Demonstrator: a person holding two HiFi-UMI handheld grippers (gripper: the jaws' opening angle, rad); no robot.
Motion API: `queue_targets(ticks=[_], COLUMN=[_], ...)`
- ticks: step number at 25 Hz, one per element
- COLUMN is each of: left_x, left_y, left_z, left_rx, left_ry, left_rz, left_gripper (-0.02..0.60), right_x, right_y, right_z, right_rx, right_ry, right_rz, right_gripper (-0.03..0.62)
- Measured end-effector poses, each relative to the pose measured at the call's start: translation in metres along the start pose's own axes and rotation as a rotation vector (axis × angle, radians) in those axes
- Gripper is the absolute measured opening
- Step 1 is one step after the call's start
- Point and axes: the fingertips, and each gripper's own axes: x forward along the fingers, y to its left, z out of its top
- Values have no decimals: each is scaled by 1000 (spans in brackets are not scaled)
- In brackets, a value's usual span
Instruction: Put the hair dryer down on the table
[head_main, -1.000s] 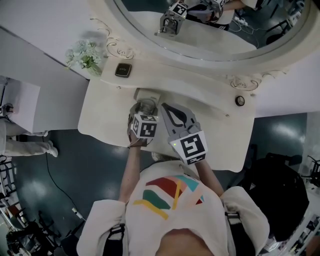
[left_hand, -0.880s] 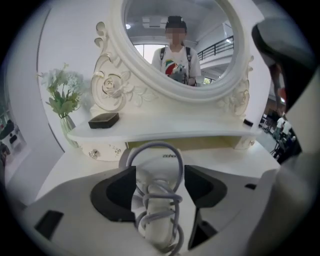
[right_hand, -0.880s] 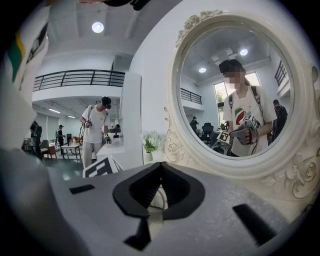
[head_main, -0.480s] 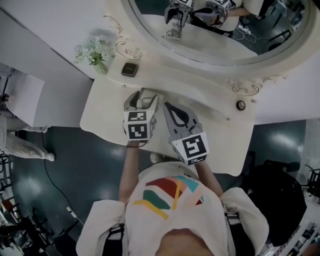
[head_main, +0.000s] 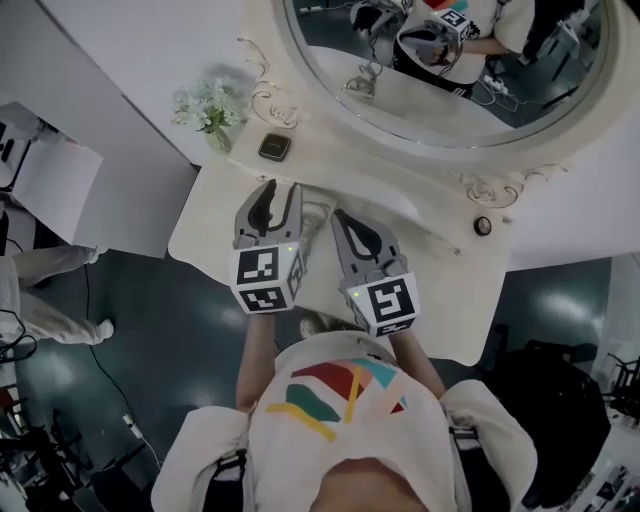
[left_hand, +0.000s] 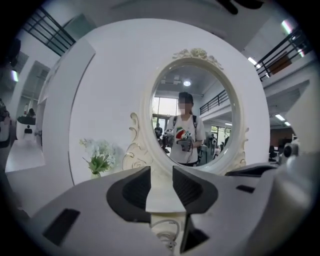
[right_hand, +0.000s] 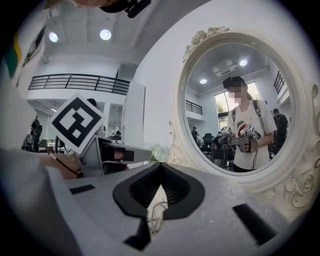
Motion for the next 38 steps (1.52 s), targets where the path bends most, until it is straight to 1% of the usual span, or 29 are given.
queue_targets(ticks=[4,5,9,13,17,21,26,35,38], left_x=[-23,-29,-50,-67,-73,-75,-76,-76,-76], left_y=[7,9,13,13,12,9,13,8,8], left_z=[20,23,32,37,33,32,31,30,32], left_rx=[23,25,10,29,19,32,-7,24,21], left_ry=[-127,-156,-253,-309,-310,-307,-311,-300,-294], left_rz=[61,77,119,161,163,169,177,169,171], left_gripper=[39,28,23,18,15,14,5,5,5], right_x=[-3,-4,-6,-9,-12,-15,-16,-18,-17], right_y=[8,10,11,8,7,8,9,8,8], right_z=[5,6,9,12,12,11,10,11,11], right_rx=[-11,-13,-18,-14,-23,-58,-53,-47,-48], right_ry=[-10,-14,-30,-44,-45,-40,-41,-45,-45], right_rz=[15,17,13,1,-9,-13,-8,-8,-10], right_gripper=[0,0,0,0,0,0,0,0,0])
